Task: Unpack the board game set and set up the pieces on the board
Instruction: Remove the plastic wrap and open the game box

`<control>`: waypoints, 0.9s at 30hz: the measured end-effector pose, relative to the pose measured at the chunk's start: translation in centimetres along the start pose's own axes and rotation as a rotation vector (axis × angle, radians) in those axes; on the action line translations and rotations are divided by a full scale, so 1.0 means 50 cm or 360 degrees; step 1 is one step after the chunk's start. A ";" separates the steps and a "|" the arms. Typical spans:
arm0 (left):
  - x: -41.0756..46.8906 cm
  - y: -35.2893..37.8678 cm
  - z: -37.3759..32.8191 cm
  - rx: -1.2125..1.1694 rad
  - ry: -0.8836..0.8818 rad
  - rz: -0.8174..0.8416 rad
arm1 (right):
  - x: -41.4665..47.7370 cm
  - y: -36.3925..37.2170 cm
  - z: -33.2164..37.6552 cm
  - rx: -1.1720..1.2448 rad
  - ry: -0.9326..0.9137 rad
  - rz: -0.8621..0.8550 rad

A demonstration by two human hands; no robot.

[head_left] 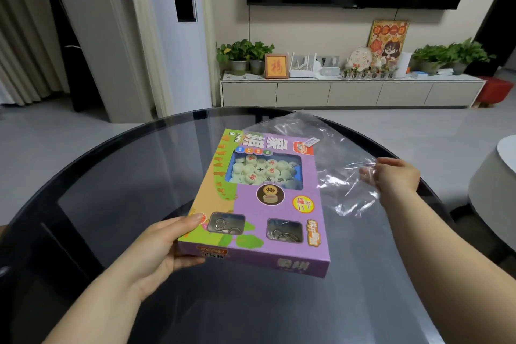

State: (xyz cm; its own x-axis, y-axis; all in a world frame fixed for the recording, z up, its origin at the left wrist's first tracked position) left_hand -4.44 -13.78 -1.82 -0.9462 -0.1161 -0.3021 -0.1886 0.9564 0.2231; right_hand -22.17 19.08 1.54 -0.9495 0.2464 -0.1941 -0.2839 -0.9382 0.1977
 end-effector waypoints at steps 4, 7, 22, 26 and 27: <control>0.021 -0.005 0.000 -0.0088 0.0008 -0.0060 | 0.042 0.011 -0.013 0.0100 0.0022 -0.0102; 0.041 -0.014 0.001 -0.0142 0.0022 -0.0102 | 0.066 0.015 -0.012 -0.0080 -0.0017 -0.0137; 0.078 -0.070 0.003 -0.0268 0.0171 -0.0328 | -0.009 0.243 -0.049 -0.2177 -0.0854 0.0713; 0.077 -0.067 0.004 -0.0250 0.0187 -0.0297 | 0.004 0.269 -0.128 -0.2565 -0.0603 0.0940; 0.076 -0.065 0.003 -0.0242 0.0194 -0.0281 | 0.019 0.266 -0.129 -0.2586 -0.0587 0.0909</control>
State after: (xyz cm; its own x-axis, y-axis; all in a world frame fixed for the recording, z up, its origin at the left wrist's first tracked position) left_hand -7.40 -17.29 -3.84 -0.9181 -0.3180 -0.2366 -0.3822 0.8683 0.3162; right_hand -25.98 5.29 -2.21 -0.9168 -0.3482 -0.1955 0.2546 -0.1326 -0.9579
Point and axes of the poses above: each hand's wrist, its own x-axis towards the middle knuckle, its own y-axis out of the palm, z = x × y, the point moved 9 cm from there along x, towards the middle knuckle, and after that the axes turned 9 degrees about z, right-handed, at the moved point
